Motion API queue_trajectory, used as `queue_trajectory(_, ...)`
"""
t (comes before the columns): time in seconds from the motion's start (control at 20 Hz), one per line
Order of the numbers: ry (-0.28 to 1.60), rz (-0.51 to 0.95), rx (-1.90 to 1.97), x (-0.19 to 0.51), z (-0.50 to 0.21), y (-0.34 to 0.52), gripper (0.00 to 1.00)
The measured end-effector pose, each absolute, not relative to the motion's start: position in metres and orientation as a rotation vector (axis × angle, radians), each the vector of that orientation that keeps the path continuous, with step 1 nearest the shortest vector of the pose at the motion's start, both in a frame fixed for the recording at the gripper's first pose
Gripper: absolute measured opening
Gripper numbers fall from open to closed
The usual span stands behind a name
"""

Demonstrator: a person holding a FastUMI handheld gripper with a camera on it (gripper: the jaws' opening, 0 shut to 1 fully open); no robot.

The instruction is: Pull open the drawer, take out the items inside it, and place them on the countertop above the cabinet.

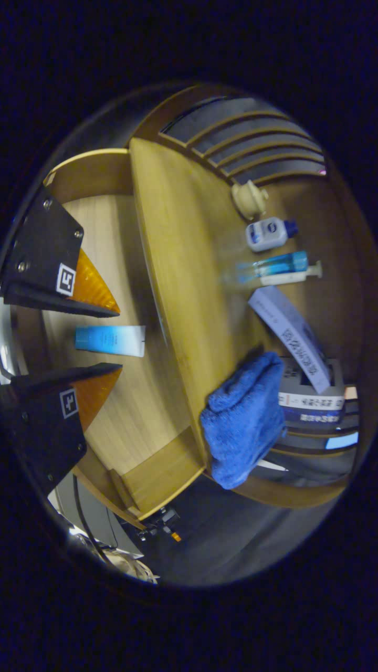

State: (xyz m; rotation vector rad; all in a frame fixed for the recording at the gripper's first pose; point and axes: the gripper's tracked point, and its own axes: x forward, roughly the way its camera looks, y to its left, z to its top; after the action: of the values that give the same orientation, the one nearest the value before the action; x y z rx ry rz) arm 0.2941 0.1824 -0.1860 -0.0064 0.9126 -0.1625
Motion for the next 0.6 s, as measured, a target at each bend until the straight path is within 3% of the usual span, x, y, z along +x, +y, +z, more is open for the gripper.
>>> queue_trajectory(0.6,1.217,-0.196,0.009,0.287,-0.261,0.180,0.49)
